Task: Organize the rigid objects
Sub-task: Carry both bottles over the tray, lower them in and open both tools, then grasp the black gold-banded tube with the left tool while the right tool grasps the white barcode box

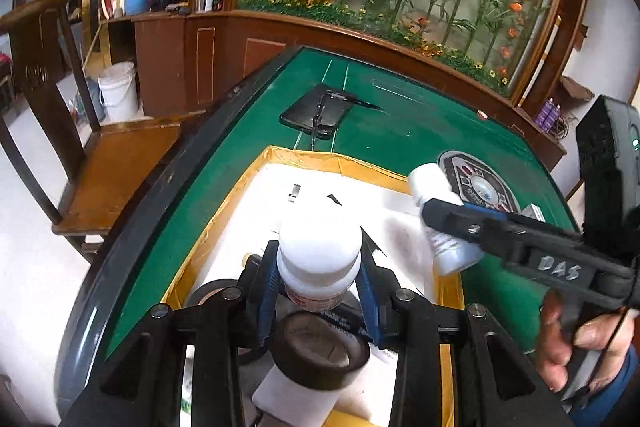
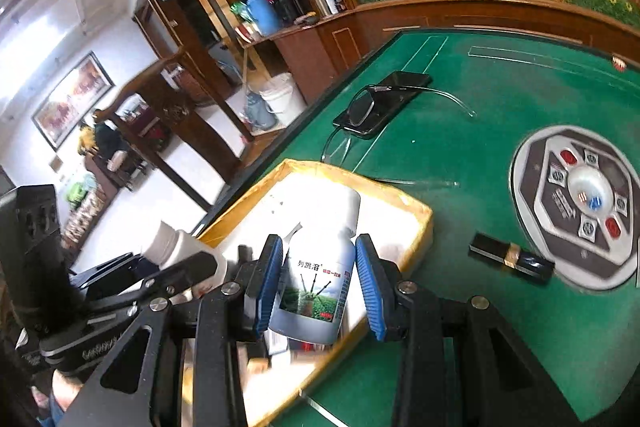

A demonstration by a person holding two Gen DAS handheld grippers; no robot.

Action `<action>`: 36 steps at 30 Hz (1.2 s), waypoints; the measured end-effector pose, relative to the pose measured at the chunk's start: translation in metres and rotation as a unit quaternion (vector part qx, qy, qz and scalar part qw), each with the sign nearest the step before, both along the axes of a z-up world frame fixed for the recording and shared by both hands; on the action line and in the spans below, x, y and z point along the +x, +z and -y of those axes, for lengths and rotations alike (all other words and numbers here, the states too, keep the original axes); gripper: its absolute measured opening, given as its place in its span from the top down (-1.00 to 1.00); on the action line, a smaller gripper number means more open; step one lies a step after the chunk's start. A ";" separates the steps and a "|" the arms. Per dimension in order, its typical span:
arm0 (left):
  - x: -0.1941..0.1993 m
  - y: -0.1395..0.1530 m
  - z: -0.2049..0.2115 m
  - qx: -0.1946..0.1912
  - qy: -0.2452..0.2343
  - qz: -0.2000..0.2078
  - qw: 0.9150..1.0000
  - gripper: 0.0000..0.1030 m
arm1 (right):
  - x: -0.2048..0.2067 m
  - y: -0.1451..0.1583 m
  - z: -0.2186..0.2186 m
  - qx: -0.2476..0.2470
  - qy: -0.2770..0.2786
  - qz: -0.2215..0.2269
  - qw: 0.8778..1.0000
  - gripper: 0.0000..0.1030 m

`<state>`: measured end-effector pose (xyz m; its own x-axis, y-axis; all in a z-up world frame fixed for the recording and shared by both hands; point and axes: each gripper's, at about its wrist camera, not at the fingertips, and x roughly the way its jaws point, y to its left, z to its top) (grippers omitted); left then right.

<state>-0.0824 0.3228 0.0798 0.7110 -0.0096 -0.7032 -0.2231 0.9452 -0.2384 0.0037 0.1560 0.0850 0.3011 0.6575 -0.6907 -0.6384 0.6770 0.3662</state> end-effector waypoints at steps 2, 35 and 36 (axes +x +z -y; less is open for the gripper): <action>0.005 0.000 -0.001 0.001 -0.003 -0.002 1.000 0.26 | 0.005 -0.005 -0.009 -0.019 -0.004 0.006 1.000 0.29; 0.009 0.030 0.062 0.027 -0.048 0.006 0.998 -0.37 | 0.011 0.001 0.090 0.020 -0.052 -0.003 0.998 0.06; 0.011 0.032 0.071 0.028 -0.056 0.007 0.998 -0.41 | 0.013 0.001 0.100 0.023 -0.054 -0.006 0.998 0.06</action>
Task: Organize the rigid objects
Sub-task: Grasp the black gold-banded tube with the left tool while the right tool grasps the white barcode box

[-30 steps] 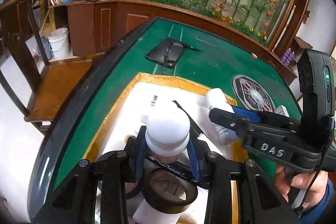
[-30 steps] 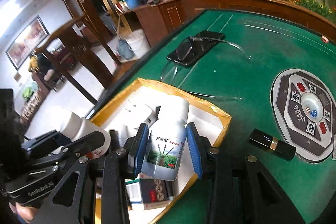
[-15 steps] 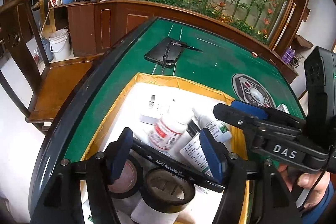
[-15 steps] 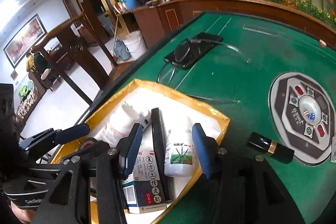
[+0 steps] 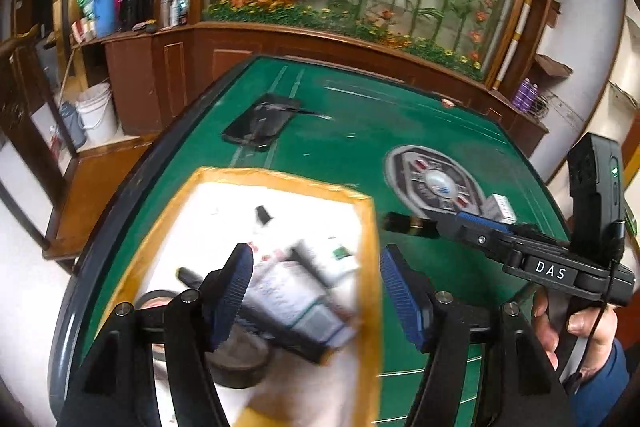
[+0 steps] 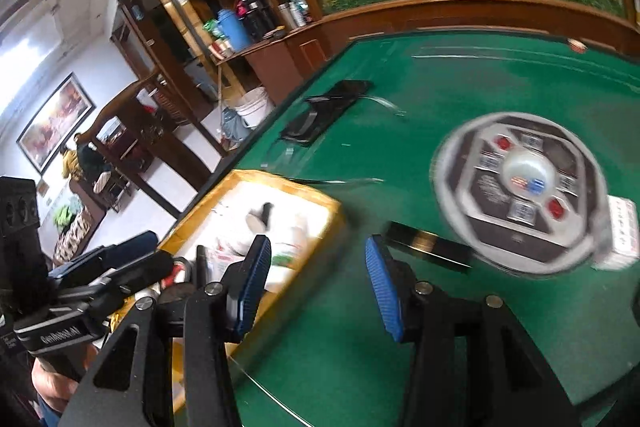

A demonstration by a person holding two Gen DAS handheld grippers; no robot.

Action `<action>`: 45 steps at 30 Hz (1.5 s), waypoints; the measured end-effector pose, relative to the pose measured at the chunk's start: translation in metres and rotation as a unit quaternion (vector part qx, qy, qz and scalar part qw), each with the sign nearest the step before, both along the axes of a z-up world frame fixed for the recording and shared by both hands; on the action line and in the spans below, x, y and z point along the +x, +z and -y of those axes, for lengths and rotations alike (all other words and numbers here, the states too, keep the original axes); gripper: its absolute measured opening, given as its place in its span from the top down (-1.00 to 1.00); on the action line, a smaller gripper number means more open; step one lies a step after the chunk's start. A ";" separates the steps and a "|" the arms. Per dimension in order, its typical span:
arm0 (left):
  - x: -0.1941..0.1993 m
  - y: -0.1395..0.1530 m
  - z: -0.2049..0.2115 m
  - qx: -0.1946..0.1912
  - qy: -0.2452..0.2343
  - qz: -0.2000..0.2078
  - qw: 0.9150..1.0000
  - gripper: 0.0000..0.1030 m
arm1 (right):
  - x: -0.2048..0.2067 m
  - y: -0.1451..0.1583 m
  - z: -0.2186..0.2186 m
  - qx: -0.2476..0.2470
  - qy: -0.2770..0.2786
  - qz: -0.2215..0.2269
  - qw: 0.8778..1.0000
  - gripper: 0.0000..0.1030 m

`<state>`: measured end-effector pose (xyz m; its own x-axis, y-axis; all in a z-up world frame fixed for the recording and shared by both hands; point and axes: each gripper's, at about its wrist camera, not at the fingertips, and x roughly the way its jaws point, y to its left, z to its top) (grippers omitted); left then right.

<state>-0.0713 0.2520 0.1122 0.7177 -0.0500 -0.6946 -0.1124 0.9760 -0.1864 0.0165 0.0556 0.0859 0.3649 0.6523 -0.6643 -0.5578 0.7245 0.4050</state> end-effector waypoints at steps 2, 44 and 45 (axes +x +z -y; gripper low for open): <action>0.007 0.002 0.013 0.003 -0.010 -0.002 1.000 -0.52 | 0.003 0.000 0.022 0.005 -0.008 -0.005 1.000 0.06; 0.101 -0.072 0.132 -0.043 -0.063 -0.136 0.988 -0.44 | 0.040 -0.002 0.200 0.117 -0.164 -0.023 0.979 0.03; 0.104 -0.072 0.129 -0.052 -0.059 -0.137 0.987 -0.44 | 0.041 -0.003 0.201 0.118 -0.166 -0.026 0.979 0.03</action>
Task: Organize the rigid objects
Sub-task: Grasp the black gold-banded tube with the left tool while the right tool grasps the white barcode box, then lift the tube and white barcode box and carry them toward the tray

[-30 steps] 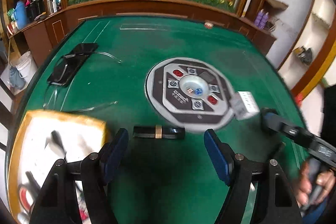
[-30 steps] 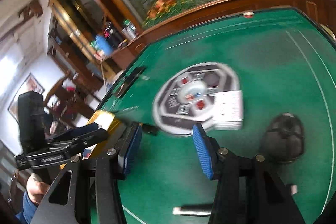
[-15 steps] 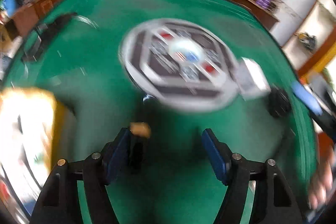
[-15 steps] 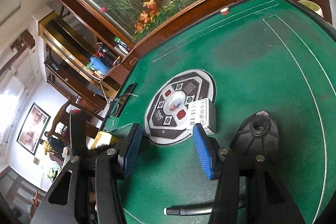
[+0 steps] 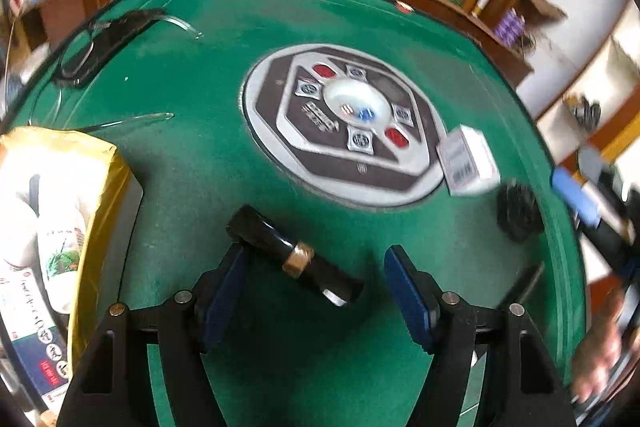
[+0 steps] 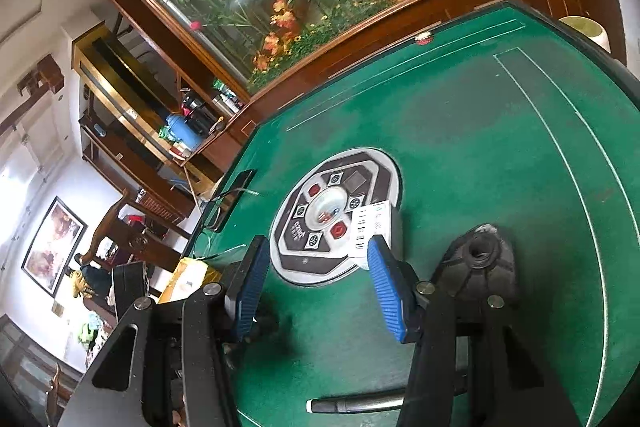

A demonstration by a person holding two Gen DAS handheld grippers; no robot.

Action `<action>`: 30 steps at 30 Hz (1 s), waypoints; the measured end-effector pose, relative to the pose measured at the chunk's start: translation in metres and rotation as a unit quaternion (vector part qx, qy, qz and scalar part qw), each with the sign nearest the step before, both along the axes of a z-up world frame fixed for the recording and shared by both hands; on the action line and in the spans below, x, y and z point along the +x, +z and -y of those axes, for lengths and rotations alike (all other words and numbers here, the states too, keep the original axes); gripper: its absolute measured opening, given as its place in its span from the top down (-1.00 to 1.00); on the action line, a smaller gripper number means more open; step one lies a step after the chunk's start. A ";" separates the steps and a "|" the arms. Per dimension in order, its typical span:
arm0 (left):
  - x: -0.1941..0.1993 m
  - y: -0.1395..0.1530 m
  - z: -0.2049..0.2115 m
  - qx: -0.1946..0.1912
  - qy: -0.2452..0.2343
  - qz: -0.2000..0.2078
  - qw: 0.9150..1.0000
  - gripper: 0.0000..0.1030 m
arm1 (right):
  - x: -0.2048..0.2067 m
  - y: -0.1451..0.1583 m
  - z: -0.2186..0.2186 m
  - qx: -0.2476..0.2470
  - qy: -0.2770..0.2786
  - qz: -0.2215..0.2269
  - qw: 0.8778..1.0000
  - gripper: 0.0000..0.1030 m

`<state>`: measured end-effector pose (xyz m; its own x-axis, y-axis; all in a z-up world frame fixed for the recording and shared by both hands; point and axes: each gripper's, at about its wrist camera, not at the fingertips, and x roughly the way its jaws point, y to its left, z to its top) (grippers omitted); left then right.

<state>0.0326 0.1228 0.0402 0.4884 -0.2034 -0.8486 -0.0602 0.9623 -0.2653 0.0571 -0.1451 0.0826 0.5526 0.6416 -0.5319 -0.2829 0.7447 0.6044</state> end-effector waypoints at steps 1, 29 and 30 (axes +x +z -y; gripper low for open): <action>0.004 0.000 -0.001 -0.005 0.005 -0.003 1.000 -0.44 | 0.001 -0.001 0.000 0.002 0.000 -0.002 1.000 0.04; -0.013 -0.008 0.013 0.114 -0.017 0.075 0.991 0.64 | 0.017 -0.024 -0.077 -0.272 -0.027 0.046 0.961 0.65; -0.013 -0.008 0.014 0.115 -0.018 0.075 0.990 0.64 | 0.017 -0.025 -0.077 -0.279 -0.032 0.051 0.958 0.57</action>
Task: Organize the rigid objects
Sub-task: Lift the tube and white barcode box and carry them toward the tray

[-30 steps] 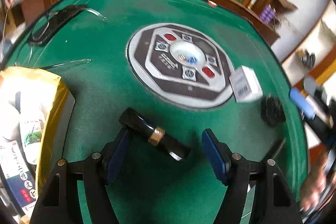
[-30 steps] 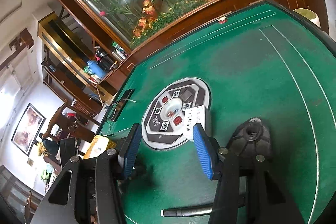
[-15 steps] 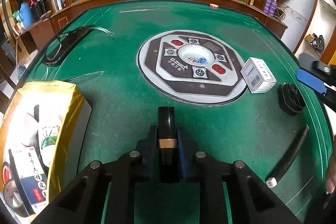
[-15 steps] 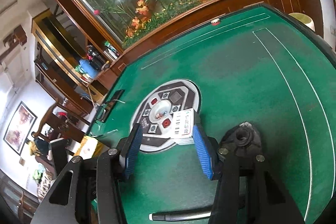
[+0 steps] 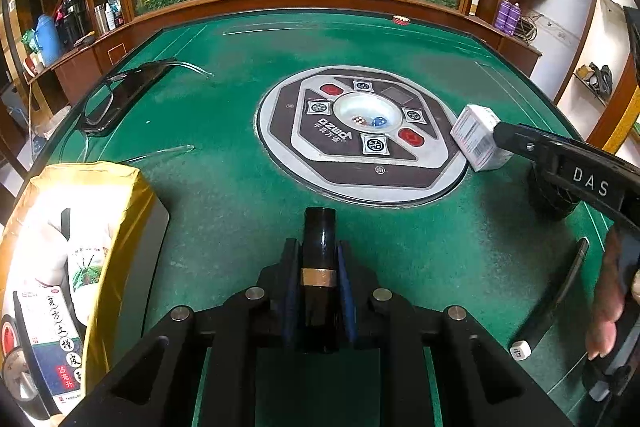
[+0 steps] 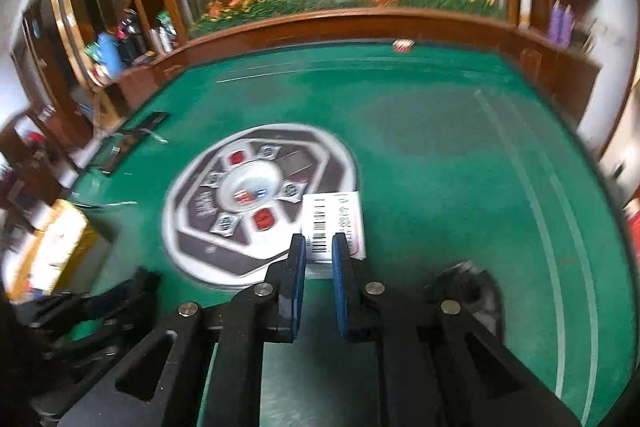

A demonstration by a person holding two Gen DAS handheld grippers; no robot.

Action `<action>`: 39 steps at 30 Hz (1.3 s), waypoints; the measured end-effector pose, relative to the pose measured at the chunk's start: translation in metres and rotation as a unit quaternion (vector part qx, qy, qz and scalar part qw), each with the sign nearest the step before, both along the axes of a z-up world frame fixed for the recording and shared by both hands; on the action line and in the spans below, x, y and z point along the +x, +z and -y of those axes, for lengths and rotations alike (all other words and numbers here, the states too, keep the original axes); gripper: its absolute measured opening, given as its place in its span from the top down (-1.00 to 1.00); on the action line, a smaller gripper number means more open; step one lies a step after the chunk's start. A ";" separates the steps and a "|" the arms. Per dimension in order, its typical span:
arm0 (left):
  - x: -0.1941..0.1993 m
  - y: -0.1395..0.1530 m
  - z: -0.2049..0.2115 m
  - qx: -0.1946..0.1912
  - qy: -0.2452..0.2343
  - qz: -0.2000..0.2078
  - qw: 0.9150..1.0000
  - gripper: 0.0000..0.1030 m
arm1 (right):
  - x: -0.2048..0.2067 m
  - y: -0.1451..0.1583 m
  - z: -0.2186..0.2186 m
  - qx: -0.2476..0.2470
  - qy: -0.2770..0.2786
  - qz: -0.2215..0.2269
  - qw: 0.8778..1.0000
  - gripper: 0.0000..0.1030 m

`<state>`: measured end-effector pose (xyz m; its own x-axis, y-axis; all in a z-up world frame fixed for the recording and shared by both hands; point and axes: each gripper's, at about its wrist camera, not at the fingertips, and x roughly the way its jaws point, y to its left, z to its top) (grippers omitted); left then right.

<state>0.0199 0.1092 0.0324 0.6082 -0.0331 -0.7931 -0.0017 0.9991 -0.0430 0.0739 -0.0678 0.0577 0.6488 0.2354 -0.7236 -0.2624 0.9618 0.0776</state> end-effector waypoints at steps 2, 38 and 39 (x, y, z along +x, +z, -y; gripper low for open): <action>0.000 0.000 0.002 0.006 -0.002 0.000 1.000 0.63 | 0.001 -0.001 0.004 0.004 -0.005 0.004 1.000 0.11; -0.002 0.001 0.001 -0.002 -0.014 0.003 1.000 0.63 | 0.067 0.013 0.032 0.144 -0.114 -0.126 0.975 -0.23; -0.002 0.001 0.000 -0.005 -0.014 0.003 1.000 0.63 | 0.074 0.009 0.027 0.125 -0.119 -0.137 0.975 -0.13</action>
<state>0.0180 0.1093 0.0332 0.6117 -0.0577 -0.7890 0.0261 0.9983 -0.0528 0.1476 -0.0950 0.0666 0.4967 0.2929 -0.8170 0.0301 0.9349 0.3535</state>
